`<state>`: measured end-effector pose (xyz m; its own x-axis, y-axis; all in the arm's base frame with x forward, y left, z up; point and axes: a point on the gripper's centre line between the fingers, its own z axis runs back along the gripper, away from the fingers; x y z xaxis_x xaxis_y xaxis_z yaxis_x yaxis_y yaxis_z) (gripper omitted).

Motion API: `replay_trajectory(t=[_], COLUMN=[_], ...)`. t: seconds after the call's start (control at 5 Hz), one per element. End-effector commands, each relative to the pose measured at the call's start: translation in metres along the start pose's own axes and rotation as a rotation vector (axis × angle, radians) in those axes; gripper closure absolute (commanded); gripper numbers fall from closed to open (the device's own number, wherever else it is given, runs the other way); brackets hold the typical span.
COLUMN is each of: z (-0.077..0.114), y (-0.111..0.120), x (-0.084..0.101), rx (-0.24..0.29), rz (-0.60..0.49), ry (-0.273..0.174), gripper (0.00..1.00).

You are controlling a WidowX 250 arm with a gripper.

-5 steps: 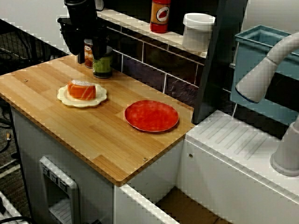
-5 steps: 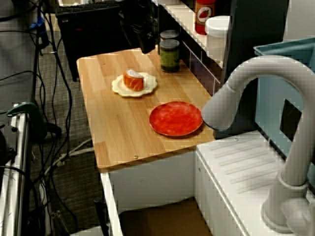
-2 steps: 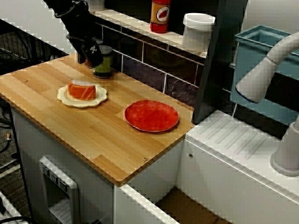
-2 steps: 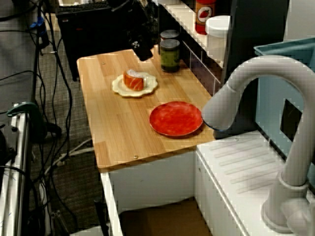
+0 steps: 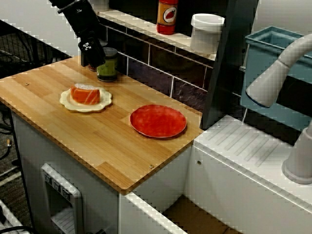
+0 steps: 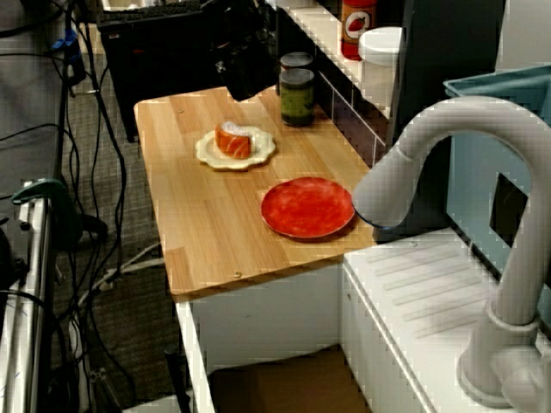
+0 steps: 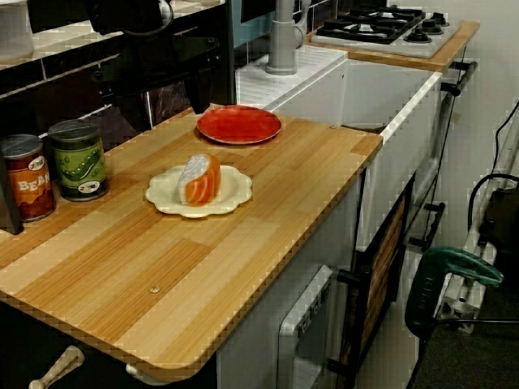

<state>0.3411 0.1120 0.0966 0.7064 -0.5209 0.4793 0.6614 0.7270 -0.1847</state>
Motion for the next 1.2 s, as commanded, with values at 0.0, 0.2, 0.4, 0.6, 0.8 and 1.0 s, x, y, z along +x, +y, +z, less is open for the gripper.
replay_trajectory(t=[0.0, 0.2, 0.4, 0.6, 0.8, 1.0], z=[0.015, 0.014, 0.008, 0.004, 0.002, 0.001], y=[-0.007, -0.011, -0.013, -0.012, -0.012, -0.009], x=[0.015, 0.008, 0.003, -0.002, -0.005, -0.009], rx=[-0.029, 0.014, 0.068, 0.114, 0.147, 0.158], rz=[-0.146, -0.181, -0.216, -0.231, -0.240, -0.234], ry=[0.035, 0.030, 0.035, 0.047, 0.055, 0.060], gripper=[0.00, 0.00, 0.00, 0.00, 0.00, 0.00])
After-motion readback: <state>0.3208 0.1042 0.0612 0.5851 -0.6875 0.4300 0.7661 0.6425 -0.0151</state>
